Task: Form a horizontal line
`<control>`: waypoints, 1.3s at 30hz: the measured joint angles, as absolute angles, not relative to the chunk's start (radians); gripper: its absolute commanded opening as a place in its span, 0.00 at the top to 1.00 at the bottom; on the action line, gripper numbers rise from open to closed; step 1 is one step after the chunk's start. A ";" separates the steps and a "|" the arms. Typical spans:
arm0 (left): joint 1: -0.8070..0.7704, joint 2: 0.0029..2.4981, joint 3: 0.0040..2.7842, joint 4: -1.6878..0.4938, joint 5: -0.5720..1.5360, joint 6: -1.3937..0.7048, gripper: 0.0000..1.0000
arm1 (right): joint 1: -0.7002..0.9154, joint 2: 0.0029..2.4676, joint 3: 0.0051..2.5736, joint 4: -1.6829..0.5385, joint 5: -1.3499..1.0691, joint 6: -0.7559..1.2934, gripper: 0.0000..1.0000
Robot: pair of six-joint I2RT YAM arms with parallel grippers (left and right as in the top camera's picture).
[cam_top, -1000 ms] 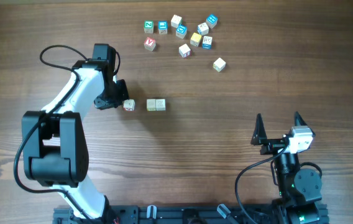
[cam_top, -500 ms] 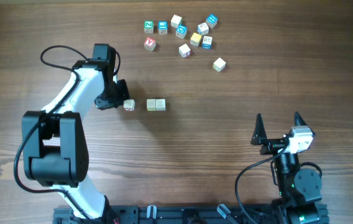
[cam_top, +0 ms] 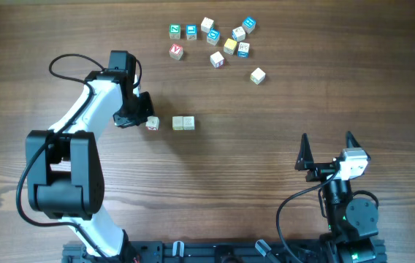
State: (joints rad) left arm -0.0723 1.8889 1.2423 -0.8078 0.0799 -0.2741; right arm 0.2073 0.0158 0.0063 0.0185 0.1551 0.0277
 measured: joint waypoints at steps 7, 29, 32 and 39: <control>-0.072 1.889 1.242 -0.808 0.126 -0.263 0.96 | 0.207 0.016 0.006 0.019 0.155 0.028 0.00; -0.126 1.889 1.216 -0.801 0.099 -0.267 0.96 | 0.207 0.016 0.006 0.019 0.155 0.028 0.00; -0.126 1.889 1.216 -0.774 0.078 -0.267 0.96 | 0.207 0.016 0.006 0.019 0.155 0.028 0.00; -0.126 1.889 1.216 -0.739 0.073 -0.267 0.96 | 0.207 0.016 0.006 0.019 0.155 0.028 0.00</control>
